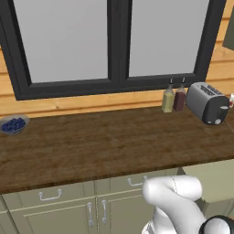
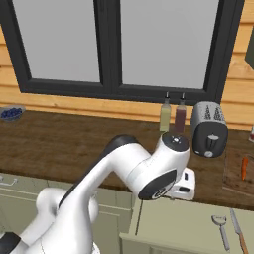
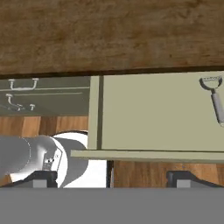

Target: Place the appropriate cutting tool for cutting the carrot skin on the cutting board.

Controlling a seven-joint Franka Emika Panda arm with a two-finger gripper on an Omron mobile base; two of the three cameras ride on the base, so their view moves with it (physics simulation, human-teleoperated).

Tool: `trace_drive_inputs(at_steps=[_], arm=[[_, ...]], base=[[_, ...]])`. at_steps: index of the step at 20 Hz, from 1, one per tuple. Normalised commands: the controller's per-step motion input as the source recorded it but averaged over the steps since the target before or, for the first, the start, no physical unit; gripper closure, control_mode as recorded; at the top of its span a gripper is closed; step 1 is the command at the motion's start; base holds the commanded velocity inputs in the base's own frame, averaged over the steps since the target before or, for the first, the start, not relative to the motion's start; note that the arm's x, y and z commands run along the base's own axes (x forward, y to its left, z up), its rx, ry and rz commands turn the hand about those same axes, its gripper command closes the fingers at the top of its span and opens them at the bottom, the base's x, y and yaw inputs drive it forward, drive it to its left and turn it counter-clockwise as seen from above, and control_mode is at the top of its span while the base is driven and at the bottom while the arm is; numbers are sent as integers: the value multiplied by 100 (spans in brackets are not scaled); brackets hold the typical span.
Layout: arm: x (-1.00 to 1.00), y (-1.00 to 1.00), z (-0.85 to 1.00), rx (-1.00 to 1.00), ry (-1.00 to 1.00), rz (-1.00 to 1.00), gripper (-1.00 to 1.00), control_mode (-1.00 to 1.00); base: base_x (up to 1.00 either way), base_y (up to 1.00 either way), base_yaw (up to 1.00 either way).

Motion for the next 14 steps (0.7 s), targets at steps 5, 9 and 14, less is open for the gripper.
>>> trace_drive_inputs(at_steps=[5,9,14], arm=[[0,-70,-72,0,20,-6,-100,-100],[0,-27,-73,0,3,0,-100,-100],[0,-42,-70,0,14,0,-100,-100]], base=[[0,0,0],[0,0,0],[0,0,0]])
